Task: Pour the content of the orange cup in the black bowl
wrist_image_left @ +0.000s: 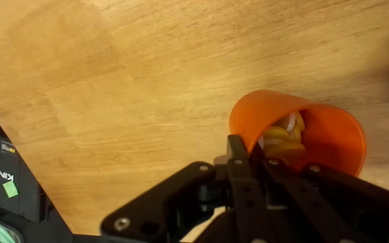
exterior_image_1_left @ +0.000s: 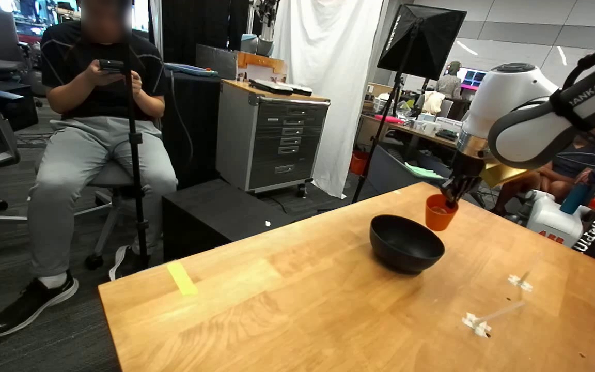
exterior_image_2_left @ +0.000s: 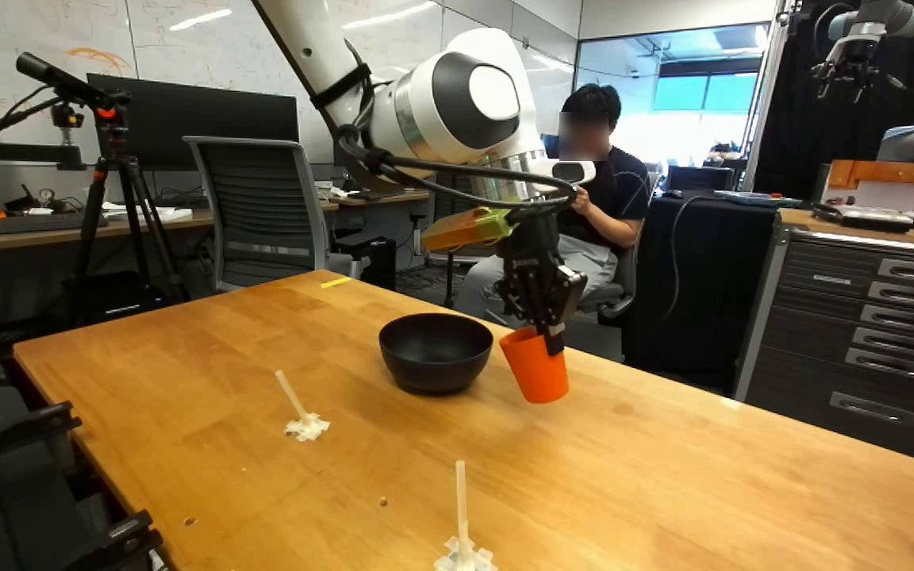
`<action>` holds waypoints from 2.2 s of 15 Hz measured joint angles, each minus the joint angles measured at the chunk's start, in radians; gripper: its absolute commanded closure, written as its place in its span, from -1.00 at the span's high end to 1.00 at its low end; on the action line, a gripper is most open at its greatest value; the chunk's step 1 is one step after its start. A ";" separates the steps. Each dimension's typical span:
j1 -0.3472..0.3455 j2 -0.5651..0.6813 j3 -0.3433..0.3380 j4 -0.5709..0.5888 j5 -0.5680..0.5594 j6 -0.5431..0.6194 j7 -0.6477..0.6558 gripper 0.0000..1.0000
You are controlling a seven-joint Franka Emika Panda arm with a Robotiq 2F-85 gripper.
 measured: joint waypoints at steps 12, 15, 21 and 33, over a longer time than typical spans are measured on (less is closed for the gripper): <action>0.267 -0.004 -0.148 -0.109 -0.559 0.057 0.593 -0.97; 0.268 -0.022 -0.134 -0.128 -0.723 0.050 0.744 -0.97; 0.330 -0.063 -0.166 -0.189 -0.885 0.033 0.929 -0.97; 0.347 -0.211 -0.175 -0.265 -0.966 0.028 1.096 -0.97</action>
